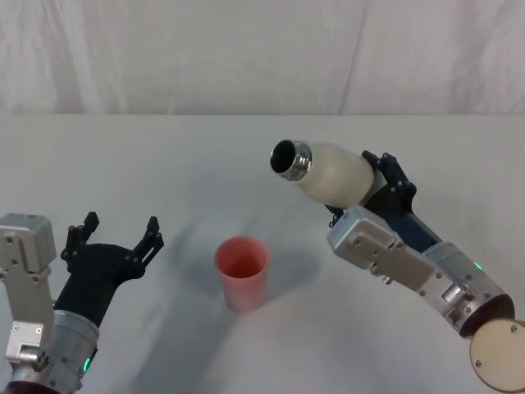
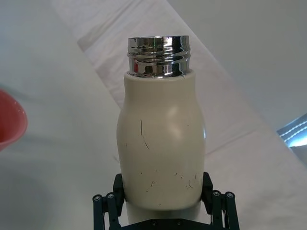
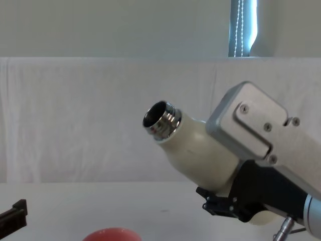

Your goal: Grasp the thermos with one hand and pour water into the cup lid.

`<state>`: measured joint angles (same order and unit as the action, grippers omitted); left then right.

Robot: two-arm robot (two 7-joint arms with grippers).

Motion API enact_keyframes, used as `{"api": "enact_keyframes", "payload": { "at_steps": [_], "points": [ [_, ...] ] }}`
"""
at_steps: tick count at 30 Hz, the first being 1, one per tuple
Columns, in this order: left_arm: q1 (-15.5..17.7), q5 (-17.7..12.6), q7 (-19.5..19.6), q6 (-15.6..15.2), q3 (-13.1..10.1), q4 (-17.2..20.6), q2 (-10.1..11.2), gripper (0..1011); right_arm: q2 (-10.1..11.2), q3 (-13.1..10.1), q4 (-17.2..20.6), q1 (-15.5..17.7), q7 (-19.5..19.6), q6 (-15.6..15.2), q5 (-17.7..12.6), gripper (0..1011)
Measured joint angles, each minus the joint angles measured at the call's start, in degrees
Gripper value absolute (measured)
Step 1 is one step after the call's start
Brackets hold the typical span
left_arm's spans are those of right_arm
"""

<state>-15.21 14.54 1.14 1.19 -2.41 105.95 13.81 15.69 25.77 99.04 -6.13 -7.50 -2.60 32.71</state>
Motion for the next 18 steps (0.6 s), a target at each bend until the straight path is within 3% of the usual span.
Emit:
{"api": "enact_keyframes", "payload": {
  "at_steps": [18],
  "points": [
    [0.00, 0.00, 0.00, 0.00, 0.00, 0.00, 0.00, 1001, 2.26, 2.43, -0.43, -0.64, 1.83, 0.60, 9.23, 959]
  ]
}}
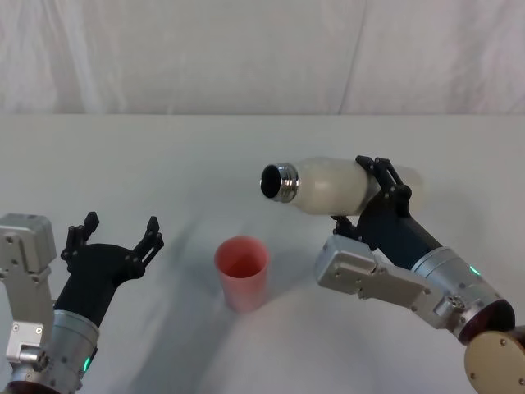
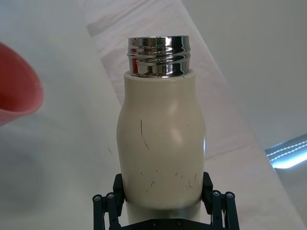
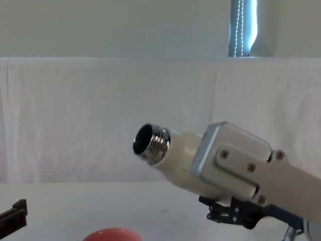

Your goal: Grasp the thermos with one hand and pour water into the cup lid.

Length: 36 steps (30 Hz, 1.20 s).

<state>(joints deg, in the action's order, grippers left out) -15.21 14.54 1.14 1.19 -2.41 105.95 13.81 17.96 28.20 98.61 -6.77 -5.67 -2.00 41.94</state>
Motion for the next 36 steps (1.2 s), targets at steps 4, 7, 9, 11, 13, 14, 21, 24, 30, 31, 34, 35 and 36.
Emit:
{"api": "enact_keyframes", "payload": {
  "at_steps": [4, 7, 9, 11, 13, 14, 21, 24, 30, 31, 34, 35, 36],
  "points": [
    [0.00, 0.00, 0.00, 0.00, 0.00, 0.00, 0.00, 1001, 0.49, 0.64, -0.30, -0.20, 0.51, 0.15, 1.86, 959],
    [0.00, 0.00, 0.00, 0.00, 0.00, 0.00, 0.00, 1001, 0.85, 1.12, -0.62, -0.39, 1.10, 0.36, 3.20, 959],
    [0.00, 0.00, 0.00, 0.00, 0.00, 0.00, 0.00, 1001, 1.02, 1.39, -0.88, -0.50, 1.69, 0.81, 3.89, 959],
    [0.00, 0.00, 0.00, 0.00, 0.00, 0.00, 0.00, 1001, 1.13, 1.55, -1.05, -0.55, 2.03, 1.12, 4.27, 959],
    [0.00, 0.00, 0.00, 0.00, 0.00, 0.00, 0.00, 1001, 1.32, 1.79, -1.27, -0.70, 2.51, 1.52, 4.86, 960],
    [0.00, 0.00, 0.00, 0.00, 0.00, 0.00, 0.00, 1001, 1.47, 1.97, -1.42, -0.77, 2.77, 1.69, 5.27, 959],
    [0.00, 0.00, 0.00, 0.00, 0.00, 0.00, 0.00, 1001, 2.04, 2.73, -1.87, -1.14, 3.57, 1.85, 7.14, 959],
    [0.00, 0.00, 0.00, 0.00, 0.00, 0.00, 0.00, 1001, 2.21, 3.04, -2.01, -1.30, 3.73, 1.82, 7.83, 959],
    [0.00, 0.00, 0.00, 0.00, 0.00, 0.00, 0.00, 1001, 2.66, 3.73, -2.24, -1.61, 4.31, 1.89, 9.16, 959],
    [0.00, 0.00, 0.00, 0.00, 0.00, 0.00, 0.00, 1001, 2.79, 3.97, -2.33, -1.67, 4.51, 2.03, 9.48, 960],
    [0.00, 0.00, 0.00, 0.00, 0.00, 0.00, 0.00, 1001, 3.04, 4.36, -2.39, -1.76, 4.87, 2.30, 10.04, 959],
    [0.00, 0.00, 0.00, 0.00, 0.00, 0.00, 0.00, 1001, 3.22, 4.64, -2.41, -1.80, 5.04, 2.50, 10.39, 959],
    [0.00, 0.00, 0.00, 0.00, 0.00, 0.00, 0.00, 1001, 3.30, 4.75, -2.41, -1.83, 5.10, 2.56, 10.53, 959]
  ]
}}
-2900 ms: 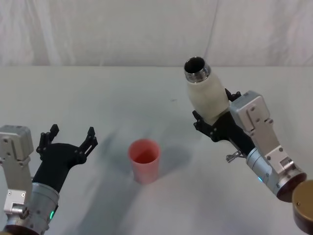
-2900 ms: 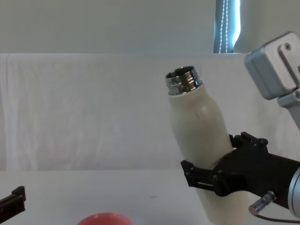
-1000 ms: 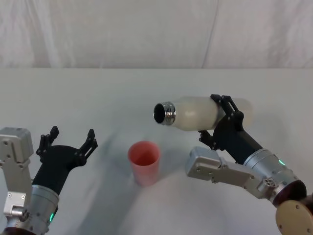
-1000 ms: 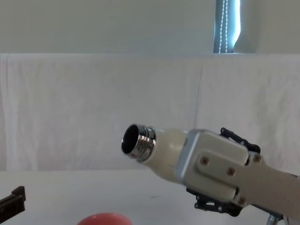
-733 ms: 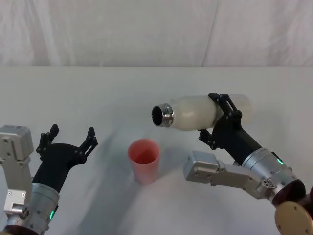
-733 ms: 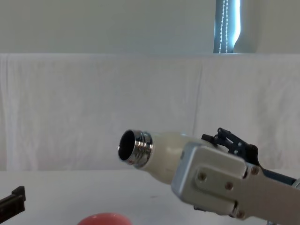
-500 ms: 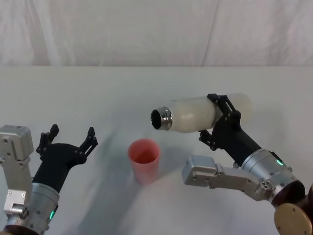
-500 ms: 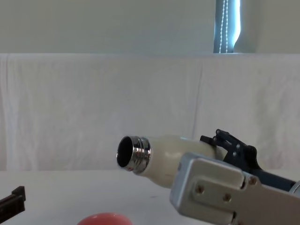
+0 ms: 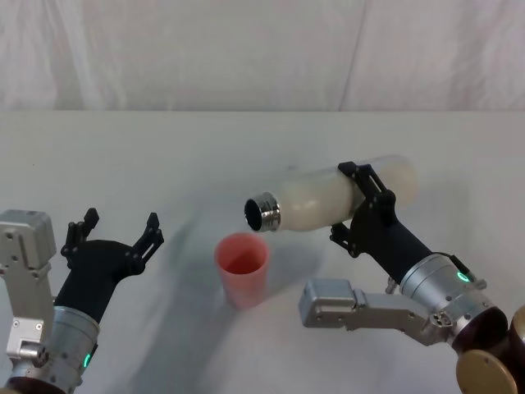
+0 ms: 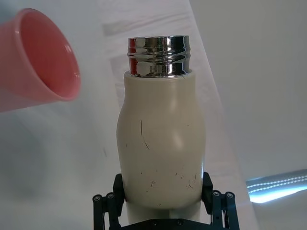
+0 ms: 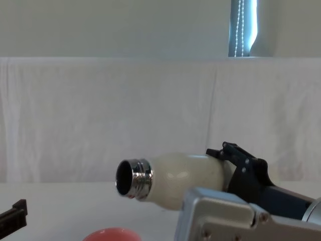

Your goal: Grasp the thermos with one hand and pour water into the cup lid.

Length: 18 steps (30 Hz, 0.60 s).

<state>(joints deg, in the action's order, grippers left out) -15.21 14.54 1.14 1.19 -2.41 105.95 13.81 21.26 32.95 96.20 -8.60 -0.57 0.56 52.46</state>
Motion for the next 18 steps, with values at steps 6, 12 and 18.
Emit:
{"api": "enact_keyframes", "payload": {
  "at_steps": [6, 12, 18],
  "points": [
    [0.00, 0.00, 0.00, 0.00, 0.00, 0.00, 0.00, 1001, 0.61, 1.04, -0.03, -0.25, 0.08, 0.09, 1.28, 959],
    [0.00, 0.00, 0.00, 0.00, 0.00, 0.00, 0.00, 1001, 0.94, 1.81, -0.23, -0.65, -0.15, -0.31, 2.29, 959],
    [0.00, 0.00, 0.00, 0.00, 0.00, 0.00, 0.00, 1001, 1.20, 2.45, -1.02, -1.63, -0.50, -0.46, 3.20, 959]
  ]
}}
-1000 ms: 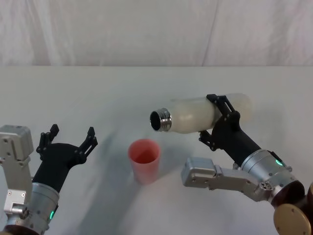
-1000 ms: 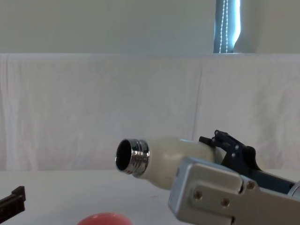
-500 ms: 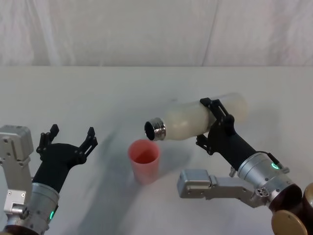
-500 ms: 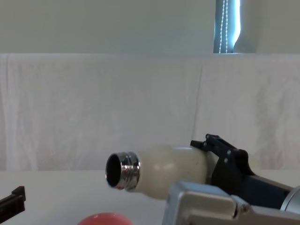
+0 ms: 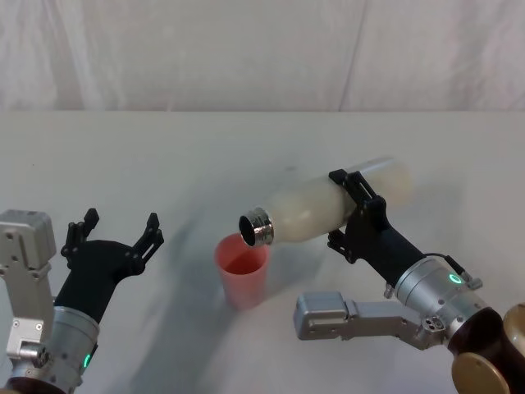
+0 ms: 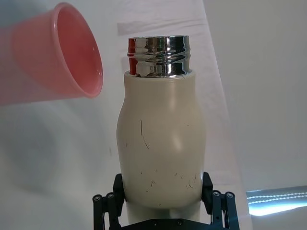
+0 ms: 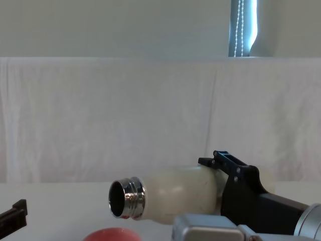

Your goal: Grasp the thermos with one hand and pour water into the cup lid.

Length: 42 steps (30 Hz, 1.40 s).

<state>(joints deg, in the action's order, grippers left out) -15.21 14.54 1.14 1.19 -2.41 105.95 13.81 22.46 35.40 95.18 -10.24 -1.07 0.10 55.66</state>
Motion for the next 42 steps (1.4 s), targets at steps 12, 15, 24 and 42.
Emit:
{"api": "enact_keyframes", "payload": {
  "at_steps": [12, 15, 24, 42],
  "points": [
    [0.00, 0.00, 0.00, 0.00, 0.00, 0.00, 0.00, 1001, 0.66, 0.61, -1.14, -2.21, -0.48, 0.27, 0.56, 959],
    [0.00, 0.00, 0.00, 0.00, 0.00, 0.00, 0.00, 1001, 0.83, 0.66, -1.21, -2.53, -0.51, 0.26, 0.71, 959],
    [0.00, 0.00, 0.00, 0.00, 0.00, 0.00, 0.00, 1001, 1.58, 0.93, -1.30, -3.46, -0.66, 0.08, 1.40, 959],
    [0.00, 0.00, 0.00, 0.00, 0.00, 0.00, 0.00, 1001, 1.80, 1.34, -1.29, -4.16, -0.93, -0.35, 1.65, 959]
  ]
}}
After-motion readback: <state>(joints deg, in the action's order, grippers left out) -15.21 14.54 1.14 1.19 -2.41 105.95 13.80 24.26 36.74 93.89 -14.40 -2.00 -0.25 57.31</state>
